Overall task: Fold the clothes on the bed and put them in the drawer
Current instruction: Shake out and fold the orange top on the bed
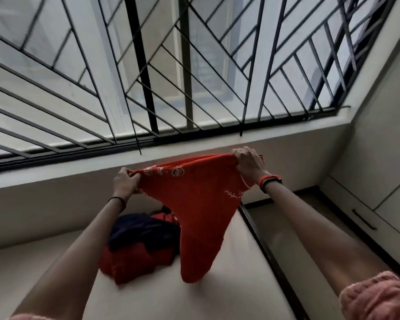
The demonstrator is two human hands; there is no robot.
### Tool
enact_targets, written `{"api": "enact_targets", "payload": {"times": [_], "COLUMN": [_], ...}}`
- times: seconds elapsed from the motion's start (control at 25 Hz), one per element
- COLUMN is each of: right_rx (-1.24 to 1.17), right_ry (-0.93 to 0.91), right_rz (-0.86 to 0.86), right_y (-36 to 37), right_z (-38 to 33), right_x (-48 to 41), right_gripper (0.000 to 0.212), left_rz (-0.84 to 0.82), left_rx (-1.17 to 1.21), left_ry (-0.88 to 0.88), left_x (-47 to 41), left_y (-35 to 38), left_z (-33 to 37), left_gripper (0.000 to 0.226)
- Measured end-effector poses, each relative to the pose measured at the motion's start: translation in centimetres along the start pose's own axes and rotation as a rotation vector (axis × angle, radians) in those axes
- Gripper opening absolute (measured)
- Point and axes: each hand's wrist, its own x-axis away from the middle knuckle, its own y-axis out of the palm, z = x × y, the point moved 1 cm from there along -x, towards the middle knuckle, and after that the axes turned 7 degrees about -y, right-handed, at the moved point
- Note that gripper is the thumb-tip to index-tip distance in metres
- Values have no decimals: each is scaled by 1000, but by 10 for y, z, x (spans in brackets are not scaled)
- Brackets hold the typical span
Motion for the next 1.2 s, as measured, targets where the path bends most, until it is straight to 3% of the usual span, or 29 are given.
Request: {"api": "enact_targets", "payload": {"times": [0.16,0.36,0.44,0.6,0.72,0.84,1.04,1.2], "right_rx": [20,35,95,138,177,178,85,-95], "right_ry": [135,310,313,369,321,261,-9,-109], "right_rz": [-42,-112,-72,275,349,356,50,-560], "right_y": [38,56,47,8,-13,-15,37,144], "right_z": [12,35,44,51,46,34,6,-14], "right_x": [33,46,40,25,27,53,132,223], "right_gripper": [19,18,22,30,30,26,24,29], "left_rz": [-227,-383,-358,-287,-239,-234,-88,-56], "left_rx": [284,513,507,582,662,676,511,319], "left_ry": [-270,-310,-271,-121,-84,-87,-180,-287], "left_x": [-10,-26,-37,-40,-33,-18,18,66], "left_y": [59,108,117,124,118,118,140,166], "left_z": [-31,-17,-5,43,71,54,-70,-226], "left_gripper": [17,14,25,9,20,21,14,12]}}
